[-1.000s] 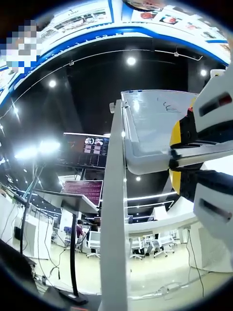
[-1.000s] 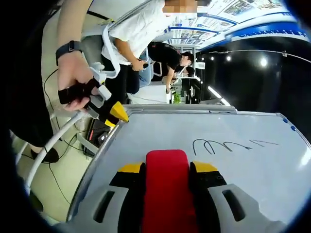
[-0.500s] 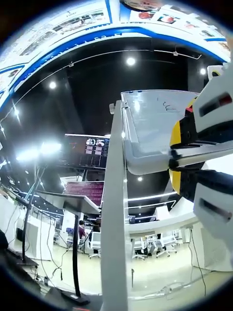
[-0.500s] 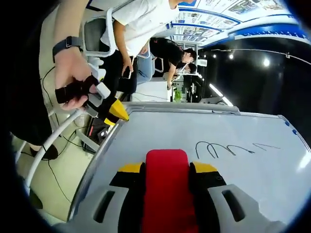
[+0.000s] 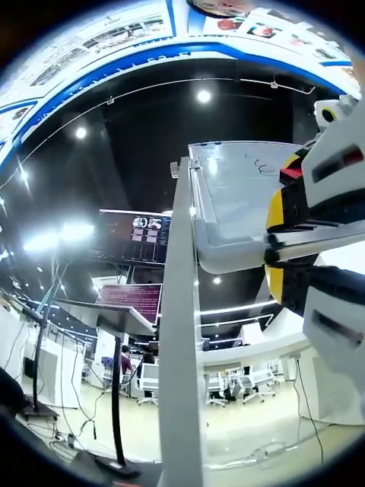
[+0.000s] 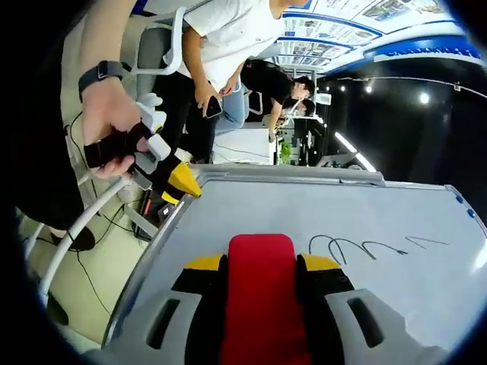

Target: Wipe the writing off the whiteboard with the eraser

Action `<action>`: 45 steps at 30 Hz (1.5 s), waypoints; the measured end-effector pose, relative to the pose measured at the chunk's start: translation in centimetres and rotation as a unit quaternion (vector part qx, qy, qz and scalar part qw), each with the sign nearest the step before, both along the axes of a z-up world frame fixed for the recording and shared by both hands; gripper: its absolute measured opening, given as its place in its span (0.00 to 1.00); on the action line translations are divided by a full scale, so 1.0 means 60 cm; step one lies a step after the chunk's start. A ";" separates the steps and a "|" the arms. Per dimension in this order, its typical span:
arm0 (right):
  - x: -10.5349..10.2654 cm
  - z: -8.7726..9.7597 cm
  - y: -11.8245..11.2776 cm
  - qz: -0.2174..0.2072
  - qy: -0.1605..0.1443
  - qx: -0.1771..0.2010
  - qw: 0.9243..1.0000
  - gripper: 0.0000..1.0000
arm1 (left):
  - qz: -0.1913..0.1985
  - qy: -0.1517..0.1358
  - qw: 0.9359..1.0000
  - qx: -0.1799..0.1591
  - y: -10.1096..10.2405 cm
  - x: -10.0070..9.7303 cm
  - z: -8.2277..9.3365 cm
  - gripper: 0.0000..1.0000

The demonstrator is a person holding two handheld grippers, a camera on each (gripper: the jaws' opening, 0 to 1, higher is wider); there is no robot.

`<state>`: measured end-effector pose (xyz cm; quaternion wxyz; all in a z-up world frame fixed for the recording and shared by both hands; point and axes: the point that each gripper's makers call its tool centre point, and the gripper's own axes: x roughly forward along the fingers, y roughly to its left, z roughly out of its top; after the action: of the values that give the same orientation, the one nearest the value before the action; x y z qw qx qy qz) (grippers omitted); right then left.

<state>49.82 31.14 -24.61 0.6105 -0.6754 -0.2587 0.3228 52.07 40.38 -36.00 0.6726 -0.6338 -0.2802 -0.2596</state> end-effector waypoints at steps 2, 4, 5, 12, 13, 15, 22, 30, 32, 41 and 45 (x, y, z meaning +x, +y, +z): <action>0.000 0.021 0.002 0.002 0.003 0.013 1.000 0.38 | -0.002 -0.001 1.000 -0.007 -0.001 0.000 -0.001 0.18; 0.001 0.043 0.005 0.008 0.001 0.020 1.000 0.38 | -0.003 -0.001 1.000 -0.010 0.000 0.000 0.000 0.18; -0.003 0.055 0.008 0.012 -0.002 0.013 1.000 0.38 | -0.004 -0.001 1.000 -0.010 0.001 0.000 0.000 0.18; -0.011 0.111 0.018 0.027 0.018 -0.022 0.999 0.38 | -0.004 0.001 1.000 -0.010 0.002 0.000 0.000 0.18; -0.010 0.121 0.019 0.024 0.003 -0.026 0.999 0.39 | -0.004 0.001 1.000 -0.011 0.002 -0.001 0.000 0.18; -0.013 0.136 0.022 0.028 0.019 -0.014 0.999 0.39 | -0.005 0.001 1.000 -0.011 0.002 -0.001 0.000 0.18; -0.008 0.196 0.024 0.027 0.005 -0.035 0.999 0.39 | -0.006 0.002 1.000 -0.008 0.003 -0.002 0.001 0.18; -0.006 0.275 0.026 0.025 0.010 -0.011 1.000 0.39 | -0.007 0.003 1.000 -0.010 0.003 -0.004 0.002 0.18; 0.000 0.274 0.027 0.030 0.042 -0.006 0.999 0.39 | -0.008 0.005 1.000 -0.010 0.003 -0.002 0.002 0.18; 0.011 0.351 0.020 0.023 0.017 0.020 0.999 0.39 | -0.009 0.006 1.000 -0.008 0.002 0.000 0.000 0.18; 0.012 0.386 0.018 0.034 0.048 0.046 0.997 0.39 | -0.009 0.006 1.000 -0.006 0.001 0.001 -0.001 0.18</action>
<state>50.52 32.22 -1.45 0.6413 -0.6209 -0.2671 0.3632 52.13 40.45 -36.09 0.6678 -0.6419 -0.2724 -0.2603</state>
